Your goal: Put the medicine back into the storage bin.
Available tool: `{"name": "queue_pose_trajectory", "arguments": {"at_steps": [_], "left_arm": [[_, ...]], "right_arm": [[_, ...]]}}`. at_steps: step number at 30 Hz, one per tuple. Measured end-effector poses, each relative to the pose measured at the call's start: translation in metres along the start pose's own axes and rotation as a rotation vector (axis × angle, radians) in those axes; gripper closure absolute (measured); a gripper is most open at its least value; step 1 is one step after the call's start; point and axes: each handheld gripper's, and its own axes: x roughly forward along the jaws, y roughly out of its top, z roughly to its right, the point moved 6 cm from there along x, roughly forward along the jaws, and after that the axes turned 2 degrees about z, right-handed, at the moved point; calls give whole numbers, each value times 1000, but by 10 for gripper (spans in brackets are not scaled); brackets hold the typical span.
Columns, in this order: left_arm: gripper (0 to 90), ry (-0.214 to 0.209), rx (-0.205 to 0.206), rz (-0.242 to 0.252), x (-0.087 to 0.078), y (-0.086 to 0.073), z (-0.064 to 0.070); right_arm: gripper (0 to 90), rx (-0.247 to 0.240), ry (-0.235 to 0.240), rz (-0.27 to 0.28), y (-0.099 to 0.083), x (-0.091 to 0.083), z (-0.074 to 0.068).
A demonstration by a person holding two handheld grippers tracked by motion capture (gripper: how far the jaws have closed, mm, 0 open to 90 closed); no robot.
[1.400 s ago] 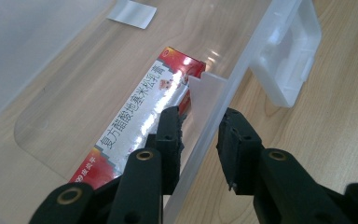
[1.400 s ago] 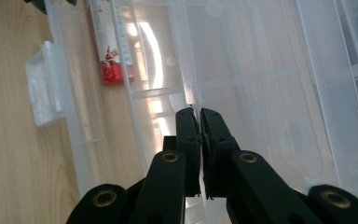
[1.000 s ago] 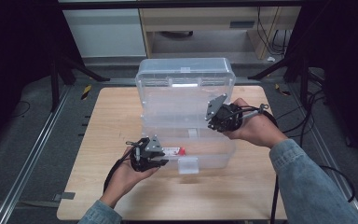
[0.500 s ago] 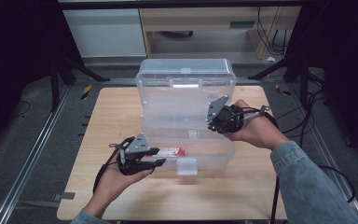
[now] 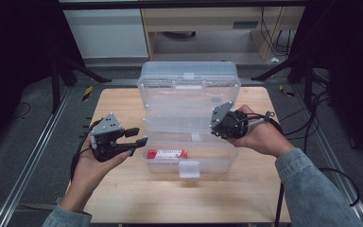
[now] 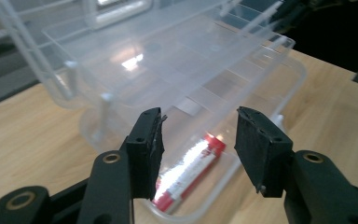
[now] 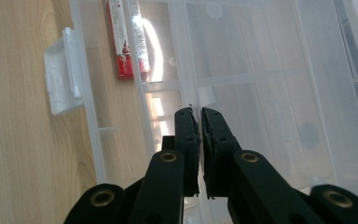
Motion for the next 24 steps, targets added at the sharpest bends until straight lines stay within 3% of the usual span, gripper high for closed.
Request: {"name": "queue_pose_trajectory", "arguments": {"at_steps": [4, 8, 13, 16, 24], "left_arm": [[509, 5, -37, 29, 3, 5, -10], [506, 24, -46, 35, 9, 11, -22], [525, 18, -69, 48, 14, 18, -31], [551, 16, -113, 72, 22, 22, -38], [578, 29, -139, 57, 32, 18, -45]], "right_arm": [[861, 0, 5, 7, -1, 1, -2], [859, 2, 8, 11, -2, 1, -4], [854, 1, 5, 12, -4, 2, -8], [846, 8, 8, 22, -5, 3, -10], [838, 14, 6, 37, -9, 4, -15]]}}
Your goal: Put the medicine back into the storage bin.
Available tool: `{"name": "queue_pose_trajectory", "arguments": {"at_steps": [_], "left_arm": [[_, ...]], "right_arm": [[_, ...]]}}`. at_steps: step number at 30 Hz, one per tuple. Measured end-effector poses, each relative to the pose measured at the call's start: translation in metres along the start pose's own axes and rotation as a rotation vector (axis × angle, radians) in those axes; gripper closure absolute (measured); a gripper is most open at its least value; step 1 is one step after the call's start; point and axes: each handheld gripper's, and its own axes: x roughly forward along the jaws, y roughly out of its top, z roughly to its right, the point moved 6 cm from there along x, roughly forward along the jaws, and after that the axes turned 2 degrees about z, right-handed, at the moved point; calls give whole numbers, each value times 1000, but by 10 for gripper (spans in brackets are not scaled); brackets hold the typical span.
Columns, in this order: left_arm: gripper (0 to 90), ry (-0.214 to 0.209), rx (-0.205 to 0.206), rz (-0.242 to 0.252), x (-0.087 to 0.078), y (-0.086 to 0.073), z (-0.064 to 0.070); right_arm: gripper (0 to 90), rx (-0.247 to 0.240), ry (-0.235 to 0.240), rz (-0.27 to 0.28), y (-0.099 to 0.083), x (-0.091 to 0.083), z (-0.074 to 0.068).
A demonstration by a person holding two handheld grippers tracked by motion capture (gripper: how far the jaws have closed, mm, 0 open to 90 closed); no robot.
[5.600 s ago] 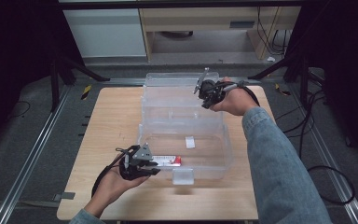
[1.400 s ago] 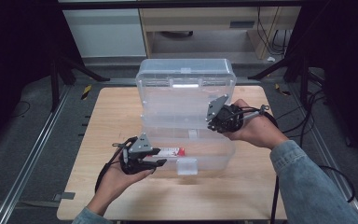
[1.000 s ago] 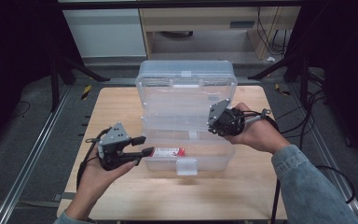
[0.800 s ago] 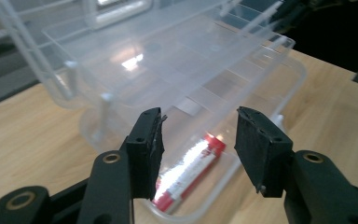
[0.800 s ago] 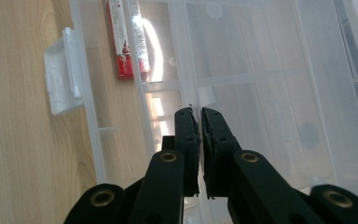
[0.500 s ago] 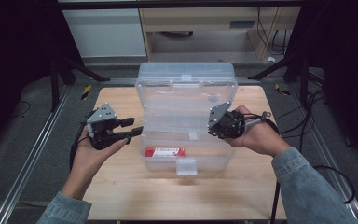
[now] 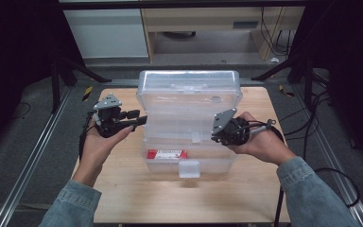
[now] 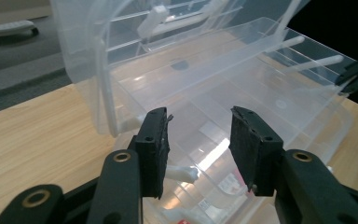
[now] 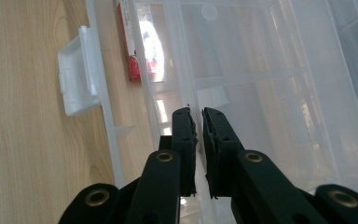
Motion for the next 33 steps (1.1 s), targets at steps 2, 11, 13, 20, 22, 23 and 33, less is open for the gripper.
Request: {"name": "queue_pose_trajectory", "arguments": {"at_steps": [2, 11, 13, 20, 22, 23, 33], "left_arm": [[583, -6, -17, 12, 1, 1, -1], [585, -5, -56, 17, 5, -2, -8], [585, -6, -53, 19, 5, -2, -7], [582, -10, -46, 12, 5, -7, -2], [577, -11, -46, 10, 6, -9, -1], [576, -11, -46, 10, 6, -9, -1], [567, -18, -48, 4, 4, -14, 1]], "right_arm": [[835, 2, -3, -2, 0, 0, -2], [826, 4, 5, -4, -3, 3, -8], [825, 4, 9, -4, -4, 3, -9], [815, 9, 8, -1, -6, 3, -13], [794, 30, 12, 11, -7, 3, -14], [794, 30, 12, 11, -7, 3, -14], [630, 111, -8, 78, -4, -6, -16]]}}
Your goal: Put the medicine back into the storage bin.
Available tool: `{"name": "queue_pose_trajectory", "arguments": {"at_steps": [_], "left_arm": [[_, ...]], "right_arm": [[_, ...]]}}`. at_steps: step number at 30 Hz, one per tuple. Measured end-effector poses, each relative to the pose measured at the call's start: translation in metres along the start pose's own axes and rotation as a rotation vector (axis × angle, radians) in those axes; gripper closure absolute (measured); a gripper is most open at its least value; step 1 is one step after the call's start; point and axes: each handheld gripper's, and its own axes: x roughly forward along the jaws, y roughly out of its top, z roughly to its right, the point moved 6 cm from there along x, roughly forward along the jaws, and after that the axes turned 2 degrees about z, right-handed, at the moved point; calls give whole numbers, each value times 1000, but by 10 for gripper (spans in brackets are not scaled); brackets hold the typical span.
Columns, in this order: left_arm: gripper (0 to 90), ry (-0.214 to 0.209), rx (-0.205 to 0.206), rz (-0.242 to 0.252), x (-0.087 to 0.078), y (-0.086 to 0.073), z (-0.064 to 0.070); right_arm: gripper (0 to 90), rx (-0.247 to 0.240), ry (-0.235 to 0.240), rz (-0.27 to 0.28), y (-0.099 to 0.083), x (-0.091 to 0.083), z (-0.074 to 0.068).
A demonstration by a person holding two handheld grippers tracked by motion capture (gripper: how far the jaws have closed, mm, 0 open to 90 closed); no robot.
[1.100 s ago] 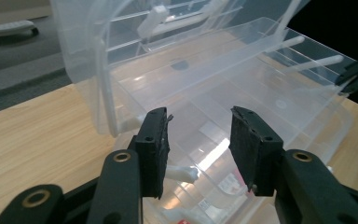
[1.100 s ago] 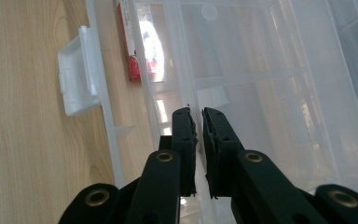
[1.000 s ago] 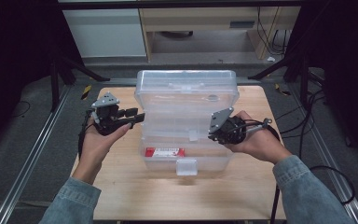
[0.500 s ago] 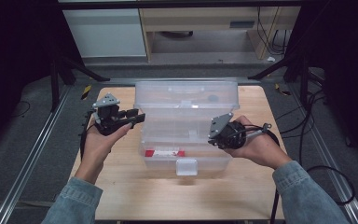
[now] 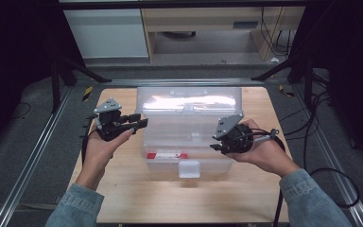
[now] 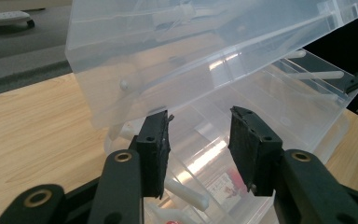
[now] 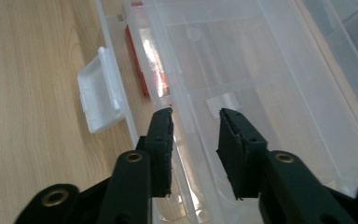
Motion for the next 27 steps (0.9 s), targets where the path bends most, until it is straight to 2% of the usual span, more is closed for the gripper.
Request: {"name": "queue_pose_trajectory", "arguments": {"at_steps": [1, 2, 4, 6, 7, 8, 11, 21, 26, 27], "left_arm": [[566, 0, 0, -2, 0, 0, 0], [566, 1, 0, -6, 0, -1, 0], [564, 2, -1, -5, 1, -2, 0], [562, 2, -4, -3, 1, -3, 0], [562, 1, -5, -2, 1, -4, 1], [560, 1, -5, -2, 1, -4, 1], [560, -2, -7, -7, 1, -7, 1], [560, -8, -15, -13, 0, -13, 1], [559, -9, -16, -20, -4, -16, 3], [559, -8, -13, -21, -6, -18, 4]], "right_arm": [[592, 14, -8, 9, 0, -1, -1], [523, 47, -24, 40, 1, -5, 0], [467, 78, -38, 61, 0, -7, 1], [451, 94, -45, 71, -1, -8, 2], [437, 130, -54, 89, -3, -10, 3], [437, 130, -54, 89, -3, -10, 3], [412, 185, -78, 114, -8, -15, 7], [448, 237, -127, 131, -16, -28, 10], [523, 267, -156, 142, -22, -36, 13], [557, 278, -177, 147, -25, -39, 16]]}}
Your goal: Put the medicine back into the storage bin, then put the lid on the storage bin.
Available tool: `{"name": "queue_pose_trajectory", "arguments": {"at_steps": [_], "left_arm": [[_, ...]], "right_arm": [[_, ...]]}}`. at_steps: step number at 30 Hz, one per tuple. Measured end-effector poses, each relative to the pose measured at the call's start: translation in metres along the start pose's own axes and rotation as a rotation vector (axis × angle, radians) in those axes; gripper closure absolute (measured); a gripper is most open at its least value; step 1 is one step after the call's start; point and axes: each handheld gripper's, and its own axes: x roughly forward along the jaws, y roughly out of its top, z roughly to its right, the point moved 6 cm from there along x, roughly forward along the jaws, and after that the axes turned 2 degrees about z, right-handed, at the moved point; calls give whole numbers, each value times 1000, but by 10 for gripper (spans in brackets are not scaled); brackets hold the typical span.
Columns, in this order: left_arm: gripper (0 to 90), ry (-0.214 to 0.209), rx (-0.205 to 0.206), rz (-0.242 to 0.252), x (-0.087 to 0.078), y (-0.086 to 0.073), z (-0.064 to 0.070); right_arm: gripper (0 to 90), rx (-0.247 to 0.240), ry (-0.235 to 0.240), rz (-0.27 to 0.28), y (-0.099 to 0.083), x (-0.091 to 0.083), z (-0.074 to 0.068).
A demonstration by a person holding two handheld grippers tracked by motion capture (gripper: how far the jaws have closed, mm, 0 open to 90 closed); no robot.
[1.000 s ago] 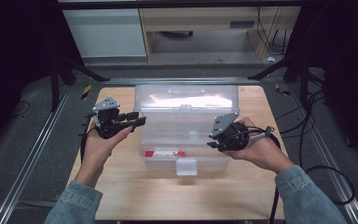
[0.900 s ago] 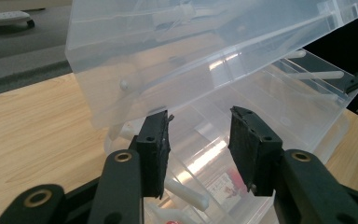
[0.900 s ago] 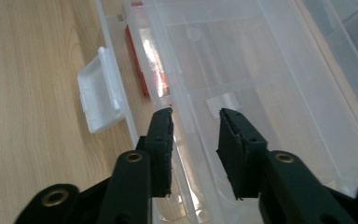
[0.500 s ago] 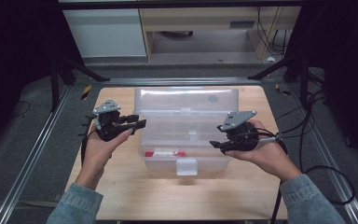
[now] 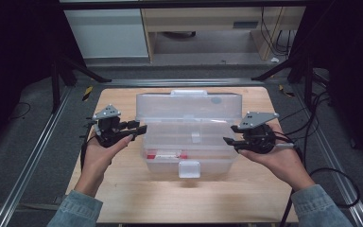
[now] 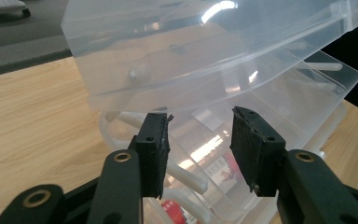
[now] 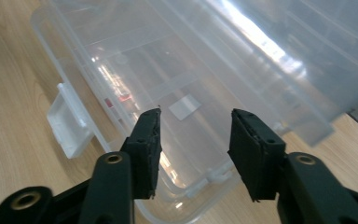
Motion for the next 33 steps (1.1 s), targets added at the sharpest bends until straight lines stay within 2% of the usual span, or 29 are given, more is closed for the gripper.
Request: {"name": "queue_pose_trajectory", "arguments": {"at_steps": [3, 4, 6, 7, 9, 11, 12, 14, 15, 17, 19, 20, 21, 33], "left_arm": [[559, 0, 0, -2, -1, -2, 1], [562, -16, -1, -12, 1, -4, 2], [562, -26, 0, -22, 3, -5, 3], [563, -27, 7, -35, 4, -6, 5], [563, -31, 5, -40, 4, -7, 5], [567, -21, 19, -40, 0, -7, 5], [569, -36, -9, -29, -1, -10, 4], [566, -42, -7, -37, -2, -11, 5], [567, -31, 1, -39, -3, -12, 4], [568, -27, -11, -32, -5, -15, 3], [569, -20, -5, -39, -6, -17, 2], [570, -21, -17, -34, -7, -17, 2], [568, -16, -1, -42, -7, -18, 3], [570, 10, 38, -59, -6, -18, 6]], "right_arm": [[594, 16, -14, 8, -2, -3, 3], [629, 32, -21, 8, -4, -6, 6], [641, 40, -10, -4, -7, -8, 8], [640, 38, -8, -16, -9, -8, 8], [633, 40, -6, -20, -11, -9, 8], [621, 38, -13, -29, -15, -11, 9], [609, 50, -24, -25, -19, -15, 10], [599, 58, -27, -23, -22, -16, 11], [582, 59, -47, -26, -27, -17, 13], [582, 70, -49, -20, -29, -18, 13], [581, 87, -58, -17, -34, -18, 13], [583, 89, -57, -21, -38, -18, 13], [582, 98, -59, -24, -42, -17, 12], [565, 113, -111, -42, -58, -23, 17]]}}
